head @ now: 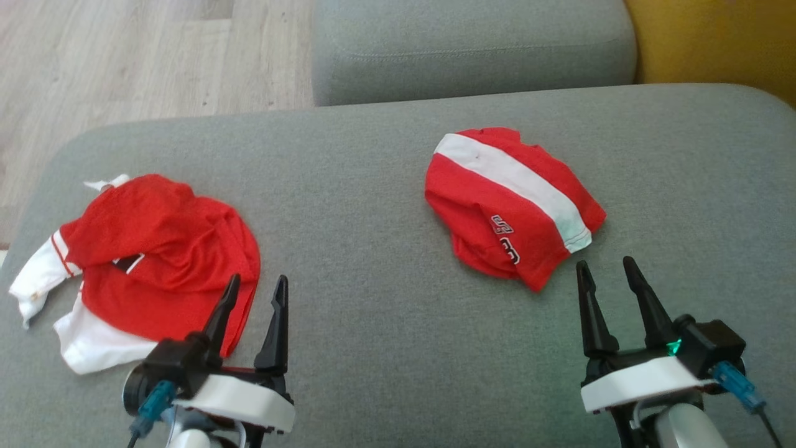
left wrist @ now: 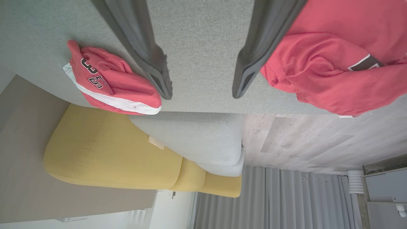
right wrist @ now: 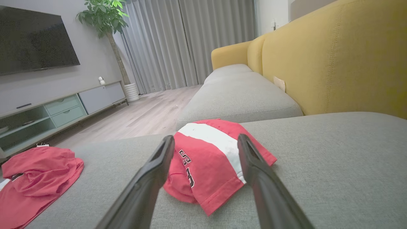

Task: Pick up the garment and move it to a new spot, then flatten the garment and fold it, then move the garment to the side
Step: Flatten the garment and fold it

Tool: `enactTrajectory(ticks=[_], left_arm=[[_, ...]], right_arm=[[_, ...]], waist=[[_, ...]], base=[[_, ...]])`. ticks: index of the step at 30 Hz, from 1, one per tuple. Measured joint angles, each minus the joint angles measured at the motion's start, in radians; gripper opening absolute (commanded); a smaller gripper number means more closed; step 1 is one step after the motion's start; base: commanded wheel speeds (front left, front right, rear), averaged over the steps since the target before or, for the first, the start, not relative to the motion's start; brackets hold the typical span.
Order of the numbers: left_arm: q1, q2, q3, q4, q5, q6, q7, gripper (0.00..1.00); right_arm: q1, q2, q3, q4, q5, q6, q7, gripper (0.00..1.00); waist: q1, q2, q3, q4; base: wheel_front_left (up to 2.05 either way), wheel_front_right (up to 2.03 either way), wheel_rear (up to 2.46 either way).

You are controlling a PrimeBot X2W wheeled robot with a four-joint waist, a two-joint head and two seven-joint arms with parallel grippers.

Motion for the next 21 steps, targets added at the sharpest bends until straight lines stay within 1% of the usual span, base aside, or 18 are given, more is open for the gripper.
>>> enactTrajectory(ticks=[4, 8, 16, 21], left_arm=[[-0.001, -0.001, -0.001, 0.004, 0.001, -0.010, 0.000, 1.00], [-0.008, -0.002, -0.004, 0.006, 0.007, -0.015, 0.000, 1.00], [-0.075, -0.005, -0.027, 0.008, 0.007, -0.018, 0.000, 1.00], [-0.108, -0.007, -0.044, 0.012, 0.005, -0.018, 0.000, 1.00]], right_arm=[[-0.002, 0.000, 0.000, 0.015, -0.023, 0.000, 0.000, 1.00], [-0.019, 0.000, -0.021, 0.061, -0.057, 0.000, 0.000, 1.00], [-0.197, 0.000, -0.098, 0.220, -0.123, 0.000, 0.000, 1.00], [-0.261, 0.000, -0.150, 0.349, -0.141, 0.000, 0.000, 1.00]], waist=[[0.0000, 0.0000, 0.016, 0.013], [0.0000, 0.0000, 0.045, 0.028], [0.0000, 0.0000, 0.129, 0.070], [0.0000, 0.0000, 0.167, 0.103]], base=[[0.00, 0.00, 0.00], [0.00, 0.00, 0.00], [0.00, 0.00, 0.00], [0.00, 0.00, 0.00]])
